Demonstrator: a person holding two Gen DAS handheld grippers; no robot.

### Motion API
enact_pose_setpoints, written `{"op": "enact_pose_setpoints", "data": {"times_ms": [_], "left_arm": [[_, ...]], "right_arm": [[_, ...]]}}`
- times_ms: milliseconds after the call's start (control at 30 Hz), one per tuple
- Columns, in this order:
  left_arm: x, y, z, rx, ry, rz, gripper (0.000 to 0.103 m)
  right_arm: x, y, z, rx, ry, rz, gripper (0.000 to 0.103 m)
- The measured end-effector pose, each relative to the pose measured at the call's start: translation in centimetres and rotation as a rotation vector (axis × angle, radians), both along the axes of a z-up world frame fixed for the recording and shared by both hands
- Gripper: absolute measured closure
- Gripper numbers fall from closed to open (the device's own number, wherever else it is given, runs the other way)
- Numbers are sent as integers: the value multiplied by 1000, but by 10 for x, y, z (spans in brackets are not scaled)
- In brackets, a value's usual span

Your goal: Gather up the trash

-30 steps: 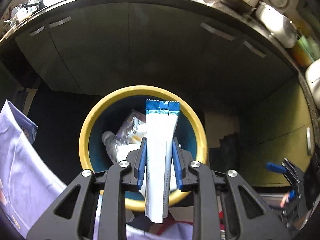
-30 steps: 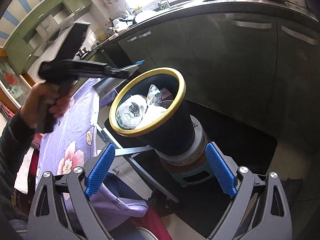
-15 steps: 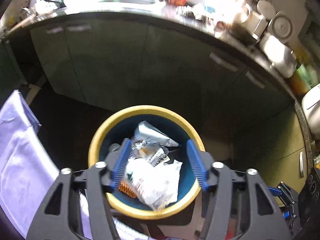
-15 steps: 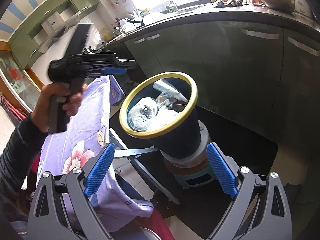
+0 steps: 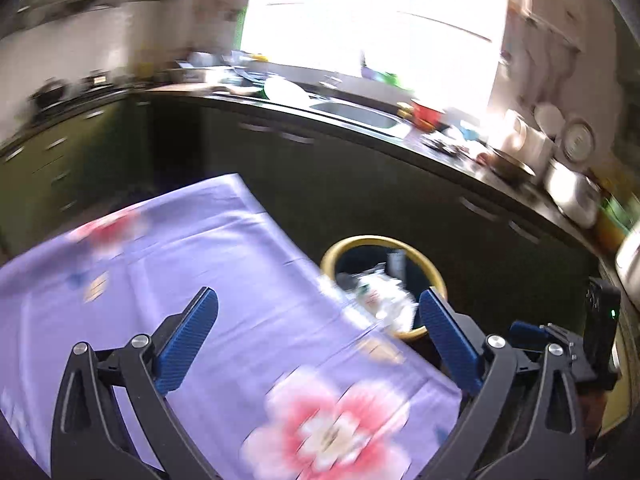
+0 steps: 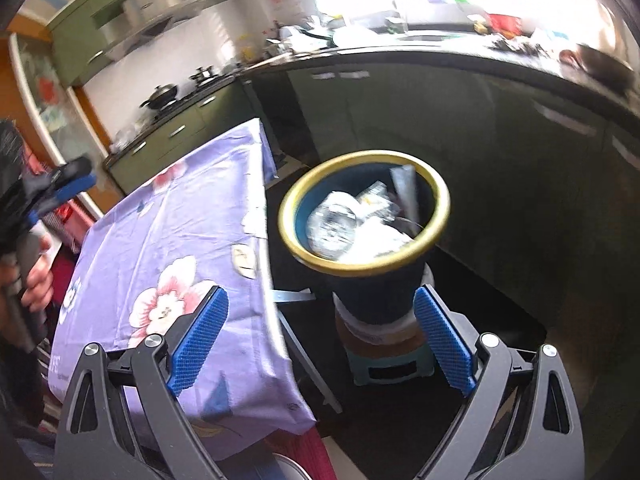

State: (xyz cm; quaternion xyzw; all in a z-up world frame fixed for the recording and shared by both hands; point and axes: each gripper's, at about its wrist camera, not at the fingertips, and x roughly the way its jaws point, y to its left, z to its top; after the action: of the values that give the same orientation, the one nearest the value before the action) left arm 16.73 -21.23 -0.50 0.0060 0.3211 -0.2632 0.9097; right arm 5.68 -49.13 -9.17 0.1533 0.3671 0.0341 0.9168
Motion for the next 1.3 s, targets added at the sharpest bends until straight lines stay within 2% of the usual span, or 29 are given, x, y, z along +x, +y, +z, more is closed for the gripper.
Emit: {"op": "enact_pose_setpoints", "data": {"times_ms": [100,200,267,467,633,767,1000,1167,1300], "left_arm": [[-37,53,3,14,-49,133,7],[-74,88,9,75,-127,257,7],[-96,116,13,73,-152,334,7],[-155,160,25,61,-221,462,7],[-184,165,25,45,-248,471,7],[-191,166,19,36,-232,477,7],[-202,171,14,49,-257,513,7],[-200,174,13,10,-232,494,7],[-199,172,10,22,-232,497,7]], "right_arm": [[3,23,10,-38,-30,39,10],[0,48,22,-81,-69,77,9],[-4,63,32,-101,-102,98,7],[-28,98,58,-182,-180,118,5],[-59,113,76,-242,-242,97,5],[-74,113,80,-257,-263,57,5],[-74,114,79,-278,-267,45,5],[-71,118,78,-282,-267,53,5],[-68,118,76,-280,-260,62,5]]}}
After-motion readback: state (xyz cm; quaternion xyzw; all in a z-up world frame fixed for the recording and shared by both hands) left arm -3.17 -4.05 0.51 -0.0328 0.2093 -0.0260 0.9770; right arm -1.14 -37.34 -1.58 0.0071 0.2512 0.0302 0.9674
